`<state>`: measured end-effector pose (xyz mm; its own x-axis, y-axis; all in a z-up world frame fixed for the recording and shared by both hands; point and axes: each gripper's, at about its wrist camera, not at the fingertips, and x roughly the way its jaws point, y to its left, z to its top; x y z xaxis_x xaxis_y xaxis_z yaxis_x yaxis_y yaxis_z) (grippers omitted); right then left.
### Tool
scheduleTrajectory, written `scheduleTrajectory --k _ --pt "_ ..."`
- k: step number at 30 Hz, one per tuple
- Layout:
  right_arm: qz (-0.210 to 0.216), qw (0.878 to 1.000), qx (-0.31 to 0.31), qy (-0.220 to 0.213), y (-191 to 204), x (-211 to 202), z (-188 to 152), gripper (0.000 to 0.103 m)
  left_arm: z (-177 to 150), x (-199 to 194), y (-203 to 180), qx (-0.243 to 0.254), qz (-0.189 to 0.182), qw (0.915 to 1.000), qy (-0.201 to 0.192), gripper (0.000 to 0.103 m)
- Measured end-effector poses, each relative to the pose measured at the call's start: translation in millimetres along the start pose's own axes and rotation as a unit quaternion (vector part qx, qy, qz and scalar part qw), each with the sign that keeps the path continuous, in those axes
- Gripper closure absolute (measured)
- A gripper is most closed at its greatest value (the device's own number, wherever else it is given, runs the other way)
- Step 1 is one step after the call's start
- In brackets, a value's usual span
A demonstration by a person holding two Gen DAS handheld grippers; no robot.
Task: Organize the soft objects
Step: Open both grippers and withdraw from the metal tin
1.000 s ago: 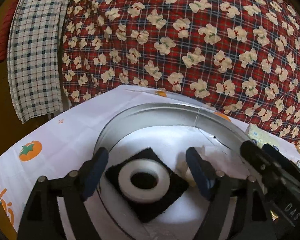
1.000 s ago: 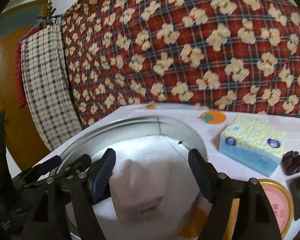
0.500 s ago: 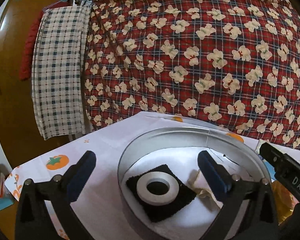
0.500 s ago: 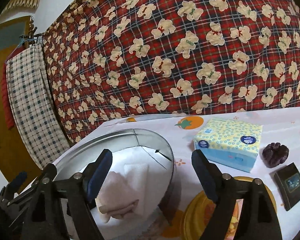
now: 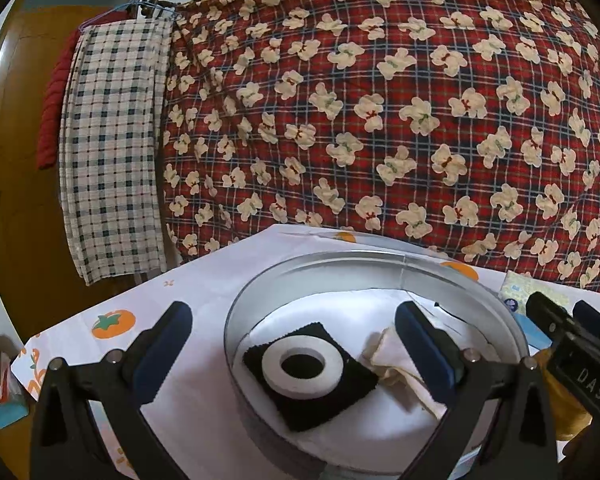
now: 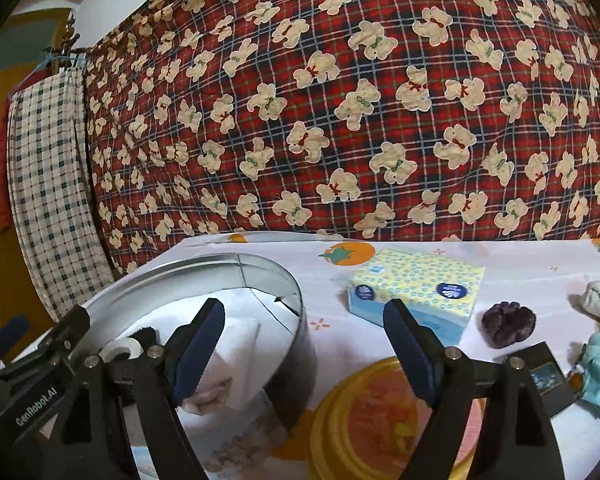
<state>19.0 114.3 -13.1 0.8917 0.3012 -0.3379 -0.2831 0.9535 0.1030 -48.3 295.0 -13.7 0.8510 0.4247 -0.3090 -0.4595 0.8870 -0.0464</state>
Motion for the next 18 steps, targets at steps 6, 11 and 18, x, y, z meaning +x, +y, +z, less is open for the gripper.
scheduleTrajectory --k 6,11,18 --pt "-0.014 1.0 -0.022 -0.014 -1 -11 -2 0.02 -4 -7 -8 0.014 -0.002 0.9999 -0.005 0.0" --pt "-0.027 0.998 -0.041 -0.026 -3 -21 -4 0.019 -5 -12 -12 0.014 -0.005 0.9999 -0.004 0.0" --pt "-0.039 0.998 -0.045 -0.035 -16 -34 -6 0.019 -8 -21 -24 0.022 -0.019 0.9996 0.0 0.0"
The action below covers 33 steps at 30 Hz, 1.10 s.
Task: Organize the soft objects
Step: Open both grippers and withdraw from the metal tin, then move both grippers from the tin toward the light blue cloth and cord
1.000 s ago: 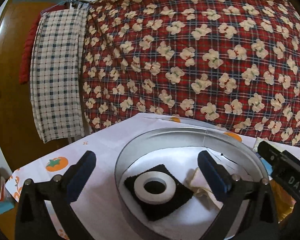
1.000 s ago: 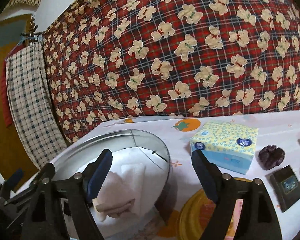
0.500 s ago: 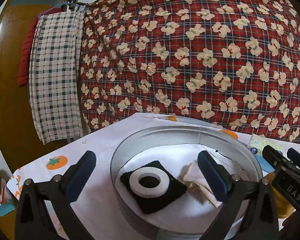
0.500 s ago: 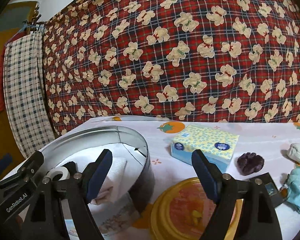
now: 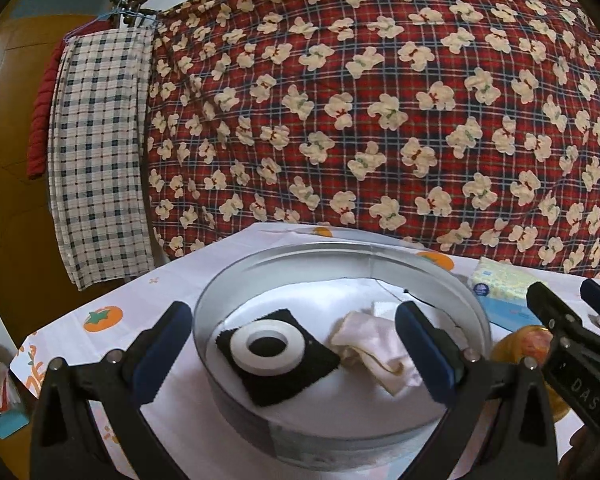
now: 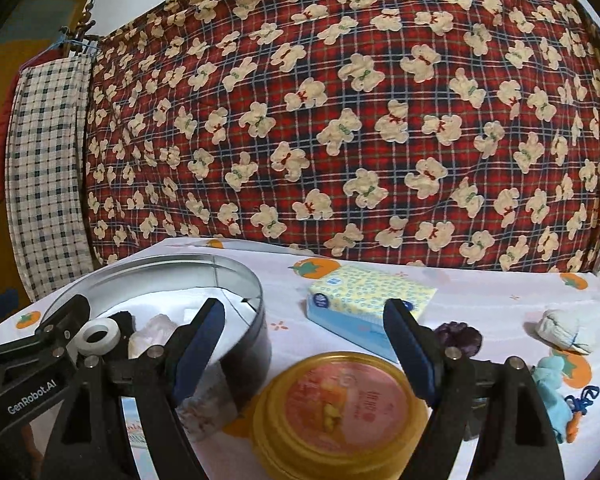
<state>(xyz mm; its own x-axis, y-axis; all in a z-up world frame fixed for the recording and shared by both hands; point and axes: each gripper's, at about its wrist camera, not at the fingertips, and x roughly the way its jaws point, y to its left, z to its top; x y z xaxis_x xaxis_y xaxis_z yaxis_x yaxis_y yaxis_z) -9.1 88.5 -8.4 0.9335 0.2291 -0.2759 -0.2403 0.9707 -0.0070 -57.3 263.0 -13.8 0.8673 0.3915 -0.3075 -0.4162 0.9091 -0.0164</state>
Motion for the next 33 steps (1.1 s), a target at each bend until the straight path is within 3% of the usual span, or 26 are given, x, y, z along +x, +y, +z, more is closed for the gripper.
scheduleTrajectory --k 33 --pt "-0.068 0.997 0.024 -0.002 -123 -47 -12 0.019 -18 -44 -108 0.05 -0.111 0.9921 0.028 0.0"
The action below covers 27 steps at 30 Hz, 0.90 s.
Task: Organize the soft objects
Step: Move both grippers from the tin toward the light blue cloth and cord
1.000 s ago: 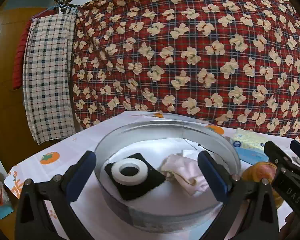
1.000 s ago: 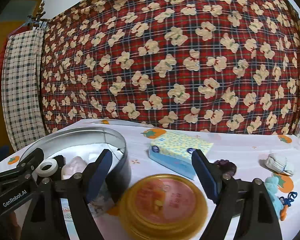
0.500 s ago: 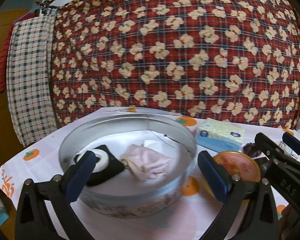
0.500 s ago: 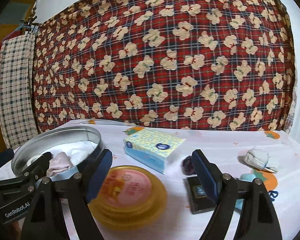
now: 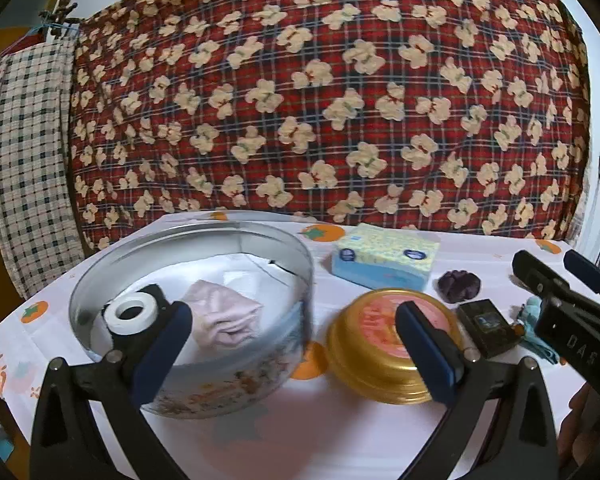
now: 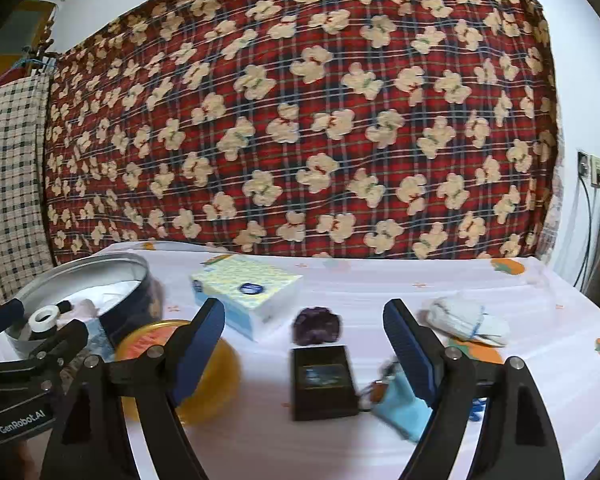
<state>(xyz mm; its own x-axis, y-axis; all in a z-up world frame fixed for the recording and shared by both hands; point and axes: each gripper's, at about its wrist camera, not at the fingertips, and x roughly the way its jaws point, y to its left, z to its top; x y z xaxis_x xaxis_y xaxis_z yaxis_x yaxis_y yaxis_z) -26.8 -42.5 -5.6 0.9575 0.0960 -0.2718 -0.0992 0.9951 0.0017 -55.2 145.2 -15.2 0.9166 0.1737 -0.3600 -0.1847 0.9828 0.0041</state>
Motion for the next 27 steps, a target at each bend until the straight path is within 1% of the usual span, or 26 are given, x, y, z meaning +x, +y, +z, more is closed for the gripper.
scheduleTrajectory --k 7,10,21,23,27 --pt "-0.03 1.0 0.001 0.001 -40 -5 0 0.02 -1 -3 -28 0.019 -0.02 0.9996 0.001 0.0" --pt "-0.046 0.999 0.008 0.004 -63 -6 0 0.02 -1 -4 -40 0.026 -0.03 0.9992 0.003 0.0" --pt "-0.099 0.995 0.014 0.008 -125 -12 -2 0.02 -1 -5 -85 0.06 -0.052 0.9968 0.003 0.0" --pt "-0.113 0.993 0.015 0.01 -139 -12 -1 0.02 -1 -5 -93 0.067 -0.057 0.9961 0.004 0.0" --pt "-0.13 0.991 0.024 0.021 -162 -7 1 0.02 -1 -3 -107 0.078 -0.07 0.9944 0.008 0.0"
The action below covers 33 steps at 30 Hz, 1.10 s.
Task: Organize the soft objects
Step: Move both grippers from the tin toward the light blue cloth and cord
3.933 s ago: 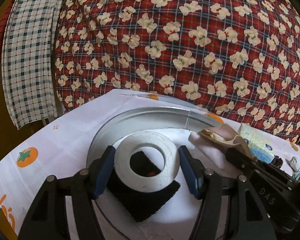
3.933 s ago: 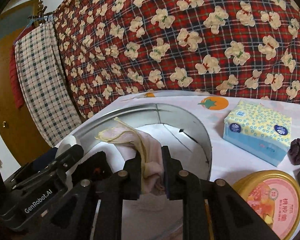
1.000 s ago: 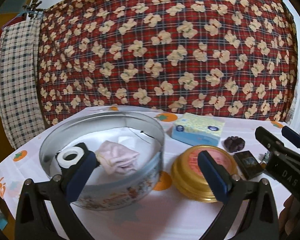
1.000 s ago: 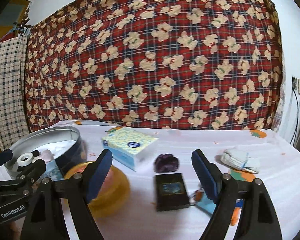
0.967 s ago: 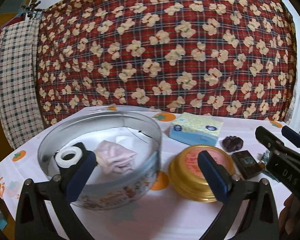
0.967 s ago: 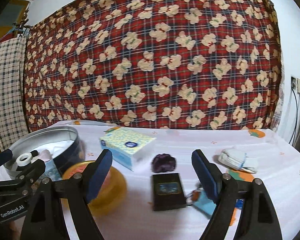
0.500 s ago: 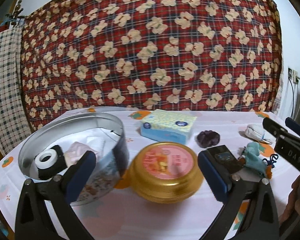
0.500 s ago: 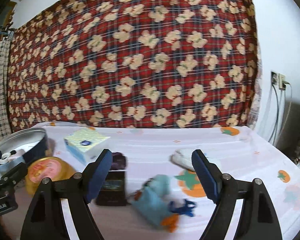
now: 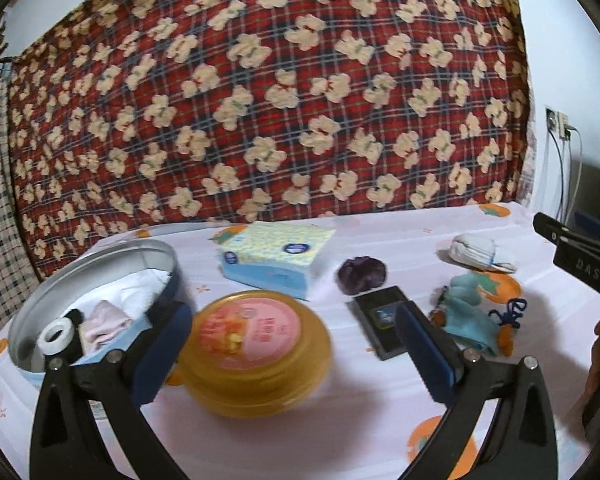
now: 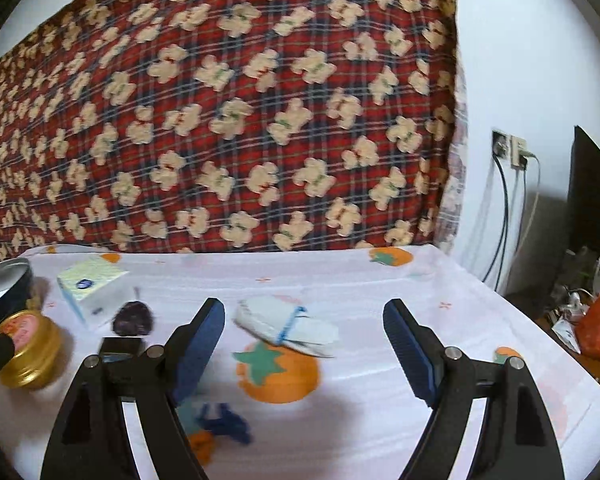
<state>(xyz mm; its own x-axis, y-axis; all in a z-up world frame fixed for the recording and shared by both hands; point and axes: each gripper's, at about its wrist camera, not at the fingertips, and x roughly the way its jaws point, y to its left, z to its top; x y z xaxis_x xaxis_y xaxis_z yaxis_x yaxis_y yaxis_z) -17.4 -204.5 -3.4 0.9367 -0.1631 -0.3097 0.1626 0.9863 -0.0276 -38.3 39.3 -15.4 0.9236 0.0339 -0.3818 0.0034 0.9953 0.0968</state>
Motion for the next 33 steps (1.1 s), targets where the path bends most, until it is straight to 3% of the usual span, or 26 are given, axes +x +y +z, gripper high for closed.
scheduleTrajectory --k 10,18,22,26,28,33 --pt "-0.002 0.998 0.063 0.03 -38 18 0 0.02 4 20 -33 0.012 -0.059 0.9972 0.043 0.0" --pt "0.005 0.993 0.105 0.055 -54 28 -2 0.02 6 40 -84 0.038 -0.133 0.9859 0.095 0.002" --pt "0.007 0.99 0.123 0.063 -61 31 -4 0.02 7 45 -112 0.064 -0.146 0.9814 0.107 0.013" --pt "0.011 0.99 0.124 0.06 -61 30 -4 0.02 6 55 -135 0.095 -0.137 0.9772 0.131 0.022" --pt "0.012 0.991 0.12 0.059 -59 30 -4 0.019 5 63 -140 0.095 -0.134 0.9747 0.151 0.031" --pt "0.013 0.991 0.117 0.059 -58 30 -4 0.019 -1 86 -137 0.075 -0.144 0.9641 0.21 0.034"
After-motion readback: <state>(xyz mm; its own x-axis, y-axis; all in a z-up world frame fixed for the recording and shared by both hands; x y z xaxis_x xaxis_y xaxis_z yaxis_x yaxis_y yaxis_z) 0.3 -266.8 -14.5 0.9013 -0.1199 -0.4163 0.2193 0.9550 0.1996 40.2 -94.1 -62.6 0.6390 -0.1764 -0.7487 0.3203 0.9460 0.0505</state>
